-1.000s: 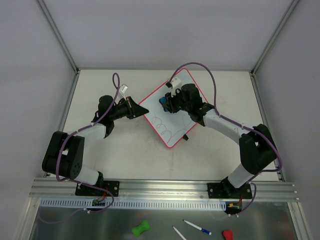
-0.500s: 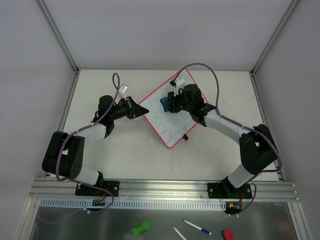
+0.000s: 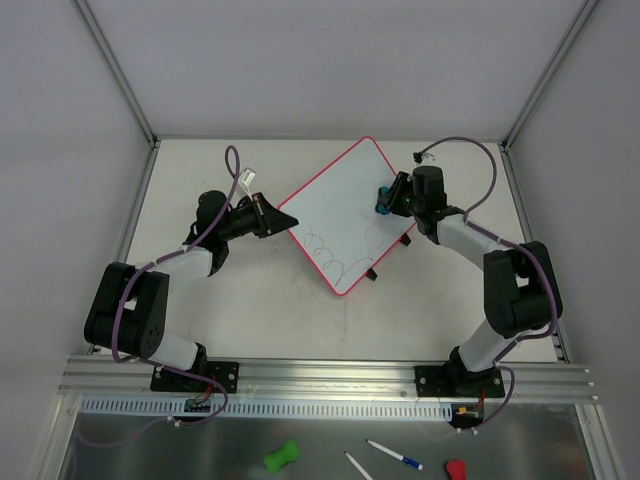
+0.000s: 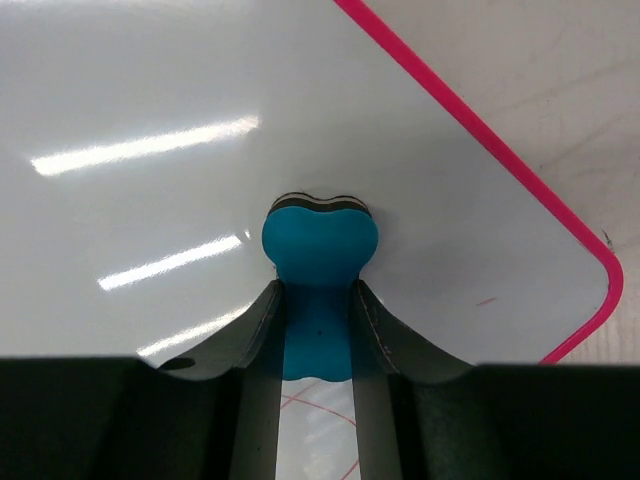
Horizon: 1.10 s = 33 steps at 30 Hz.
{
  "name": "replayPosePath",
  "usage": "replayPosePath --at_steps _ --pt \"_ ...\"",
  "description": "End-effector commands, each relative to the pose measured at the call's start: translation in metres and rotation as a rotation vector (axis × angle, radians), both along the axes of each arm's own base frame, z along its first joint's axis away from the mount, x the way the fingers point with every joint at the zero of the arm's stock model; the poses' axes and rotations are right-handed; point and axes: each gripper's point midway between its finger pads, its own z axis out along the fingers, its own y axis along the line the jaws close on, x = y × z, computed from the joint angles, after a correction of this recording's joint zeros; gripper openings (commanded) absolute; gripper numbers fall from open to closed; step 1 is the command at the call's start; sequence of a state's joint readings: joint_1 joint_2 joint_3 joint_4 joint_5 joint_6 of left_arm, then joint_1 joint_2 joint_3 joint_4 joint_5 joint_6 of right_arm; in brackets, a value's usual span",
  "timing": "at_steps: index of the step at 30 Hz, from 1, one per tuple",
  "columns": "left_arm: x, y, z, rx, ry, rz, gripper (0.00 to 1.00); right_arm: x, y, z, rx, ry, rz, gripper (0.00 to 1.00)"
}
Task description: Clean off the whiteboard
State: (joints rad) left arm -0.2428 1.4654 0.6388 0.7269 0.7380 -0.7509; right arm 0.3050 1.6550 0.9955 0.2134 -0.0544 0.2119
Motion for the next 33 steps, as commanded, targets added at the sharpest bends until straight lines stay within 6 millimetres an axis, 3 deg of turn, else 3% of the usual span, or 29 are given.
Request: replayPosePath --at_steps 1,3,8,12,17,23,27,33 --pt "-0.010 -0.008 0.006 0.014 -0.096 -0.078 0.00 -0.035 -0.022 -0.069 -0.111 0.214 -0.073 0.00" --pt "-0.010 -0.008 0.007 0.014 -0.096 -0.078 0.00 -0.034 -0.017 -0.061 -0.097 0.184 -0.044 0.00" --pt "-0.009 -0.008 0.005 0.013 -0.093 -0.078 0.00 -0.034 0.017 -0.027 -0.052 0.046 0.135 0.00" --pt "-0.010 -0.009 0.005 0.013 -0.090 -0.079 0.00 -0.049 0.064 0.006 -0.105 -0.089 0.330 0.00" --pt "-0.009 -0.009 0.007 0.010 -0.092 -0.079 0.00 -0.075 0.118 0.031 -0.150 -0.188 0.572 0.00" --pt "-0.009 -0.009 0.005 0.009 -0.084 -0.078 0.00 -0.111 0.152 0.037 -0.215 -0.265 0.767 0.00" --pt "-0.009 -0.009 0.005 0.008 -0.079 -0.076 0.00 -0.146 0.178 0.031 -0.293 -0.303 0.909 0.00" --pt "-0.008 -0.009 0.004 0.007 -0.077 -0.075 0.00 -0.185 0.194 0.017 -0.413 -0.334 1.036 0.00"
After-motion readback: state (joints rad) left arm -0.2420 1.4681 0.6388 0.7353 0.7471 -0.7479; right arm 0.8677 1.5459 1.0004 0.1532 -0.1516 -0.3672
